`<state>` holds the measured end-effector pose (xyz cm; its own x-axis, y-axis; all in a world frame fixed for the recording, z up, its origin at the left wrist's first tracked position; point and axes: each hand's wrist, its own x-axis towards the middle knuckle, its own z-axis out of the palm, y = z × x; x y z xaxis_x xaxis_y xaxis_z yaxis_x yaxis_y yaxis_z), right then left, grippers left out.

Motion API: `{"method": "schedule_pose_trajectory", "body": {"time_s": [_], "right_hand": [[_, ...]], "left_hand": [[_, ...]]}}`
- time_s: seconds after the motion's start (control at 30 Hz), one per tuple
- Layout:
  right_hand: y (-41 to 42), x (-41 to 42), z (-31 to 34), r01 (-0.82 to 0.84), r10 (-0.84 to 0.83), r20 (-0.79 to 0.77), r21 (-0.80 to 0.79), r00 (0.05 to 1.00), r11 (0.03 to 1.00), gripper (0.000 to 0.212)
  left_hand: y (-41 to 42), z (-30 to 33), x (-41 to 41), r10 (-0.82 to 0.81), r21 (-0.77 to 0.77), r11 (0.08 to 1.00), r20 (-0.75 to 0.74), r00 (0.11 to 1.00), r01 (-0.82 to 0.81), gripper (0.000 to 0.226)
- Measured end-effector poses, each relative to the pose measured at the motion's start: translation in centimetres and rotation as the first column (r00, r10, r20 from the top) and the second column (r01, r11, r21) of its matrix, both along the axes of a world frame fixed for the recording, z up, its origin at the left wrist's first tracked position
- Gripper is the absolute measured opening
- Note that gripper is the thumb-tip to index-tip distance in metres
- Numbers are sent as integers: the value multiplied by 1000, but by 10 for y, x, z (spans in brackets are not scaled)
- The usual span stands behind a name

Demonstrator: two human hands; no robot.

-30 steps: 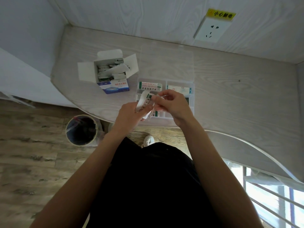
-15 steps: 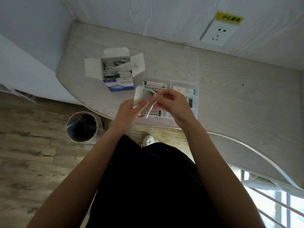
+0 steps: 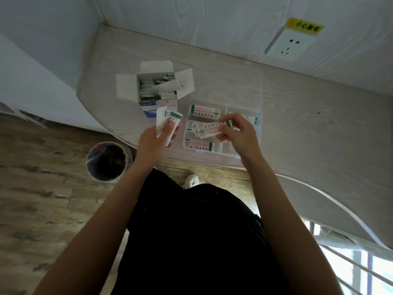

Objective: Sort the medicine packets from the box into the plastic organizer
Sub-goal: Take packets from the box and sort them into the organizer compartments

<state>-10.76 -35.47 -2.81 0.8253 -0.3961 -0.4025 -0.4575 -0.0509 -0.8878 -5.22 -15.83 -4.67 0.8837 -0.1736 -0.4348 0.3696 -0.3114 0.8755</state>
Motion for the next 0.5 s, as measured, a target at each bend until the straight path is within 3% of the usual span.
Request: {"method": "schedule_pose_trajectory", "body": {"time_s": [0.1, 0.27, 0.37, 0.5], "right_hand": [[-2, -2, -11, 10, -10, -2, -74, 1000, 997, 16], [9, -8, -26, -255, 292, 30, -403, 956, 879, 7], [14, -12, -31, -293, 347, 16, -497, 938, 817, 7], [17, -13, -33, -410, 428, -157, -686, 890, 601, 8]], "left_hand": [[5, -6, -1, 21, 29, 999, 0, 1000, -21, 21], [3, -11, -2, 22, 26, 999, -18, 1000, -22, 22], [0, -14, -5, -6, 26, 1000, -37, 999, 7, 23], [0, -17, -8, -36, 45, 998, -79, 996, 39, 23]]}}
